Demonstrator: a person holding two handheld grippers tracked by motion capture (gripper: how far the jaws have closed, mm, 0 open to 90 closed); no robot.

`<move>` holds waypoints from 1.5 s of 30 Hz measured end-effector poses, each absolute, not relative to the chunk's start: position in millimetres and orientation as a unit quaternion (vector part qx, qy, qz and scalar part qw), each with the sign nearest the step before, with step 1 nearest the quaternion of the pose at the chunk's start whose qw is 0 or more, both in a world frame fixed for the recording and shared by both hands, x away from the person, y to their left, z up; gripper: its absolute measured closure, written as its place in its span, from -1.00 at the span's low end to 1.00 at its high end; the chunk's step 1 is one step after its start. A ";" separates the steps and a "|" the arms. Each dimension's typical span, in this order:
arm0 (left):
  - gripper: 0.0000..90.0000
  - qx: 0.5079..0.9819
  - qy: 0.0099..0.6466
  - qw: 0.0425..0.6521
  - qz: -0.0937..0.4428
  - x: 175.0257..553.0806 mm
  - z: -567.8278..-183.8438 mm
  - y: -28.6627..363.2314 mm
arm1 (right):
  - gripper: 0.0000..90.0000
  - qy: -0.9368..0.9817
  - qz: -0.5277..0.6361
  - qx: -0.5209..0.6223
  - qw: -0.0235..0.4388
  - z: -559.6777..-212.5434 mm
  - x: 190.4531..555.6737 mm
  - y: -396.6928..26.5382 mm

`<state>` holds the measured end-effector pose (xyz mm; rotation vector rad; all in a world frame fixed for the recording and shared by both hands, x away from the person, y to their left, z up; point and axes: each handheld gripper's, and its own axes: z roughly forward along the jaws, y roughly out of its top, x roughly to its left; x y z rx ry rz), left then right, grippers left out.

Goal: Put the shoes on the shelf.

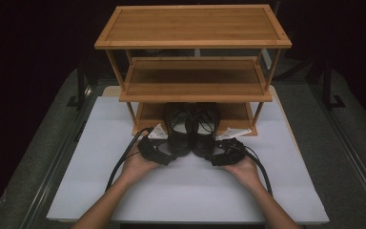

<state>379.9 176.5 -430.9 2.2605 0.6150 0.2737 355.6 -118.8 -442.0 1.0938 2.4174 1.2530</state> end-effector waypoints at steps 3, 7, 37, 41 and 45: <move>-0.62 0.883 0.247 0.386 0.101 385.2 -428.7 177.7 | -0.46 0.819 0.427 0.370 0.100 -437.7 360.6 -119.5; -0.62 0.879 0.254 0.392 0.096 393.2 -427.1 179.4 | -0.46 0.814 0.435 0.371 0.102 -433.3 367.9 -119.2; -0.63 0.885 0.275 0.359 0.107 465.4 -436.3 167.8 | -0.47 0.804 0.431 0.388 0.137 -443.3 436.3 -115.6; -0.63 0.887 0.277 0.353 0.103 467.5 -442.7 166.9 | -0.47 0.808 0.422 0.385 0.144 -445.0 437.8 -113.3; -0.63 0.887 0.276 0.356 0.103 468.0 -443.0 167.1 | -0.47 0.808 0.422 0.386 0.139 -448.6 439.3 -114.7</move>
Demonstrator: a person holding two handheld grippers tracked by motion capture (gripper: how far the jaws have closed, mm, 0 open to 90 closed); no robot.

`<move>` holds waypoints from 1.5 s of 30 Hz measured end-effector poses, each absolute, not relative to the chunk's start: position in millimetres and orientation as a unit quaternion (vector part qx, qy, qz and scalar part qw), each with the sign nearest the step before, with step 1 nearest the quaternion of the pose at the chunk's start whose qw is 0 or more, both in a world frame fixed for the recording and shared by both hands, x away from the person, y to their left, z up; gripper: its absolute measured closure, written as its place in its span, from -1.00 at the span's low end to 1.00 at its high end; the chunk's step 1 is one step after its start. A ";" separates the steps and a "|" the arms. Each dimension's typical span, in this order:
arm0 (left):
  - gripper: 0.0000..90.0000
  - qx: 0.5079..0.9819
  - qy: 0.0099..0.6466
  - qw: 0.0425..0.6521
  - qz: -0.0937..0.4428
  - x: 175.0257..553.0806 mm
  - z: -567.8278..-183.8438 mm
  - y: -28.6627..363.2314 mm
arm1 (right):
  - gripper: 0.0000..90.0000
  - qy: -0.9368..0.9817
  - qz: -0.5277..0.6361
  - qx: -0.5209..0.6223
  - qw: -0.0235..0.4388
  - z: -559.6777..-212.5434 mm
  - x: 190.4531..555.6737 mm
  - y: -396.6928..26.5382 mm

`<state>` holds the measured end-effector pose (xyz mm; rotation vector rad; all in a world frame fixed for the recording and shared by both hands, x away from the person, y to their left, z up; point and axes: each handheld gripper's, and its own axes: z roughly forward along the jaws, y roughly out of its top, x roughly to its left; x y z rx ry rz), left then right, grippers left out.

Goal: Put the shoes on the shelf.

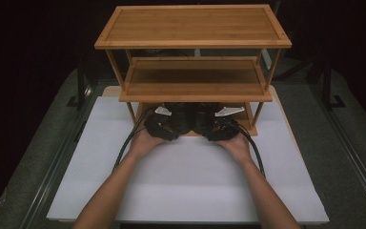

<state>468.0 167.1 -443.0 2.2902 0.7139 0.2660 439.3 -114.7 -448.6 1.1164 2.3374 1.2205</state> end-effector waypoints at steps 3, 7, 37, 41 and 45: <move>-0.64 0.886 0.279 0.357 0.101 468.0 -443.6 167.4 | -0.47 0.804 0.426 0.395 0.127 -451.3 439.6 -115.9; -0.65 0.886 0.279 0.357 0.099 468.2 -444.2 167.7 | -0.49 0.803 0.428 0.397 0.122 -452.0 440.2 -117.0; -0.69 0.886 0.276 0.356 0.109 397.8 -411.8 224.5 | -0.55 0.795 0.434 0.404 0.127 -427.1 376.0 -169.9; -0.69 0.886 0.276 0.356 0.111 380.2 -411.9 236.6 | -0.58 0.790 0.438 0.411 0.124 -426.5 361.2 -182.7; -0.69 0.884 0.279 0.357 0.116 362.2 -411.5 249.1 | -0.61 0.788 0.436 0.416 0.127 -425.8 345.9 -194.6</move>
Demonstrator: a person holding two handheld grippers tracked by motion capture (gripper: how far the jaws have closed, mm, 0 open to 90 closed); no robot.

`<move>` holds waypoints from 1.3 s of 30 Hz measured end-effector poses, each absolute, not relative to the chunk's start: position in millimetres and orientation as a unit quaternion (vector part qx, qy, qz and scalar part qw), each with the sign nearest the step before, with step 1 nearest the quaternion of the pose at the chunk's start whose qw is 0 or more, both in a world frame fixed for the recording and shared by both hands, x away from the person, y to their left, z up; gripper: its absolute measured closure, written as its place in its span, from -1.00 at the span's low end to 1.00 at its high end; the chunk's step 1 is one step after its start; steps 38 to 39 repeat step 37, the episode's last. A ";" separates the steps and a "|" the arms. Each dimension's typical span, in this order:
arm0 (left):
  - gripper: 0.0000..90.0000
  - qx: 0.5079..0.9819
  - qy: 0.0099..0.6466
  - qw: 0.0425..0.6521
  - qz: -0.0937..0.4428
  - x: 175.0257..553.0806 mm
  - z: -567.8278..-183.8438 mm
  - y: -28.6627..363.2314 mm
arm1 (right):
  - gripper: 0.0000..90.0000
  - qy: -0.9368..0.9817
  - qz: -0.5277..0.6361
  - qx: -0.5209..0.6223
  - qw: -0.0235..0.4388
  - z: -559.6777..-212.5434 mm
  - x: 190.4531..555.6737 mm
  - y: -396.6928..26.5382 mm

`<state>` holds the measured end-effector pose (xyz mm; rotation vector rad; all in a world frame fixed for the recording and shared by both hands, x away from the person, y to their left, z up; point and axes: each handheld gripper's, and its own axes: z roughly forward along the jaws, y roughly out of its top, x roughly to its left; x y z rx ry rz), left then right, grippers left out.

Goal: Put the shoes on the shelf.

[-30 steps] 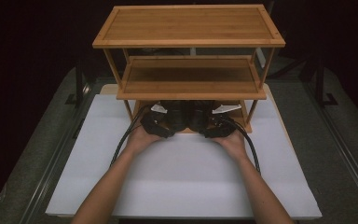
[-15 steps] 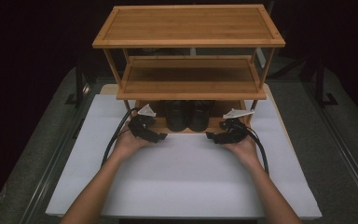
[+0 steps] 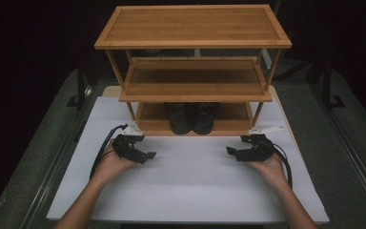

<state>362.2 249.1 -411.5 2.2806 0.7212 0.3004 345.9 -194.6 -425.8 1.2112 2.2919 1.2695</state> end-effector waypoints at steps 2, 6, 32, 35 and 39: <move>-0.69 0.881 0.283 0.361 0.120 353.5 -412.4 256.5 | -0.65 0.789 0.430 0.419 0.135 -425.4 337.6 -199.9; -0.69 0.874 0.297 0.364 0.124 337.2 -414.9 275.1 | -0.70 0.787 0.426 0.426 0.135 -428.7 319.5 -213.0; -1.00 0.852 0.371 0.335 0.157 262.5 -450.0 347.7 | -0.75 0.801 0.338 0.459 0.183 -457.2 252.2 -260.9; -1.00 0.851 0.372 0.335 0.156 262.8 -450.0 347.8 | -0.75 0.800 0.339 0.460 0.182 -457.4 252.1 -261.1; -1.00 0.852 0.372 0.334 0.156 263.2 -449.8 348.2 | -0.75 0.801 0.339 0.460 0.182 -457.3 252.2 -261.1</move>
